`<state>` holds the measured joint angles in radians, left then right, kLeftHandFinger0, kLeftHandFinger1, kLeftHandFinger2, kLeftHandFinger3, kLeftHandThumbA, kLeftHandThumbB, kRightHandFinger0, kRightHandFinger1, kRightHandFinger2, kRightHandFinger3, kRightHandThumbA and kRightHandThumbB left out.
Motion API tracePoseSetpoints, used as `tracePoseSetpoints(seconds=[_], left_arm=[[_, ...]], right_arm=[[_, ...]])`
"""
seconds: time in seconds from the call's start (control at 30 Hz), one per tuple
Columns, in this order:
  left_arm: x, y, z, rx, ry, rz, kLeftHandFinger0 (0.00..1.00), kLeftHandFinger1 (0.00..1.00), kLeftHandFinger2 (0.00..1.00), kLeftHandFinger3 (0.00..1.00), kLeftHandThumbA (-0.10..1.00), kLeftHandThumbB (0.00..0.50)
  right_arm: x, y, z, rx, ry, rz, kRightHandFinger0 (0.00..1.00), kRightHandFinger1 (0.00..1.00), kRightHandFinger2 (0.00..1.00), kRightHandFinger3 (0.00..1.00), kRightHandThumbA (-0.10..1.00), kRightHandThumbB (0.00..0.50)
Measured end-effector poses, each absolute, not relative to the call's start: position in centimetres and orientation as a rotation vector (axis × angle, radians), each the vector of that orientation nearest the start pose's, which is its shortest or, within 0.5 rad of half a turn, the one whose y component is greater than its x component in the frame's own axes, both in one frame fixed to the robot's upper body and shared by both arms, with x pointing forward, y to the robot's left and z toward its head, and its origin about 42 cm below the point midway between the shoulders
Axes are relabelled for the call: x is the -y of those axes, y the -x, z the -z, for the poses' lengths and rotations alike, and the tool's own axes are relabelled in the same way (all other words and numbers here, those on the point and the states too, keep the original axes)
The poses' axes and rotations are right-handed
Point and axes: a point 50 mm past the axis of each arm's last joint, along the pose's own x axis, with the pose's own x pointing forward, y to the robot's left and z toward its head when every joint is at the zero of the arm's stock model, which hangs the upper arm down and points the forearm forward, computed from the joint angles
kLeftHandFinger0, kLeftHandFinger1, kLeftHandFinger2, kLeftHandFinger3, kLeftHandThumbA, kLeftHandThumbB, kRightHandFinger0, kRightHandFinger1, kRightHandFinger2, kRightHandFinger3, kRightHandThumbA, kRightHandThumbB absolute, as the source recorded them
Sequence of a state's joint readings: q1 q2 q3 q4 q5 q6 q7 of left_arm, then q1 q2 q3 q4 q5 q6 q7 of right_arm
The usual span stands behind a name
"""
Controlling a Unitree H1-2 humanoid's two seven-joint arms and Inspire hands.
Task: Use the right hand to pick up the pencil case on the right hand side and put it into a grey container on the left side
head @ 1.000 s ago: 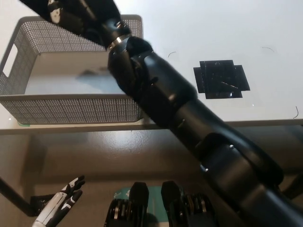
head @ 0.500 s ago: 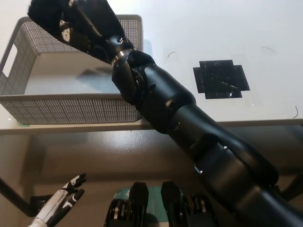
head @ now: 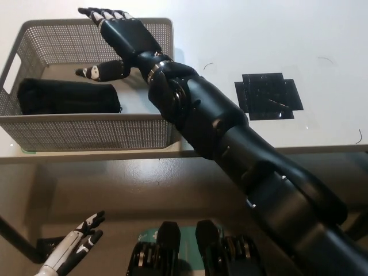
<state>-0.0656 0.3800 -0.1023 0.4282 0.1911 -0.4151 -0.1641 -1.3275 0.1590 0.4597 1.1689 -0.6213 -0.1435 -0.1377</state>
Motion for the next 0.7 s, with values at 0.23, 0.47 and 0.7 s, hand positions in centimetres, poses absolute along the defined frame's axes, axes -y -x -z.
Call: tracePoseSetpoints(seconds=[0.23,0.47,0.7], left_arm=[[-32.6,-28.6,-4.1,-0.016,-0.563,0.345,1.0,1.0,1.0,1.0,1.0,0.322],[-32.5,-28.6,-4.1,-0.018,-0.562,0.347,1.0,1.0,1.0,1.0,1.0,0.347],[-32.5,-28.6,-4.0,-0.023,-0.56,0.35,1.0,1.0,1.0,1.0,1.0,0.327]], right_arm=[[-5.2,-52.5,-36.1,0.571,1.084,-0.502,1.0,1.0,1.0,1.0,1.0,0.438],[-3.1,-51.5,-35.9,0.624,0.991,-0.477,1.0,1.0,1.0,1.0,1.0,0.424],[-0.2,-50.0,-33.4,0.606,0.864,-0.439,1.0,1.0,1.0,1.0,1.0,0.412]])
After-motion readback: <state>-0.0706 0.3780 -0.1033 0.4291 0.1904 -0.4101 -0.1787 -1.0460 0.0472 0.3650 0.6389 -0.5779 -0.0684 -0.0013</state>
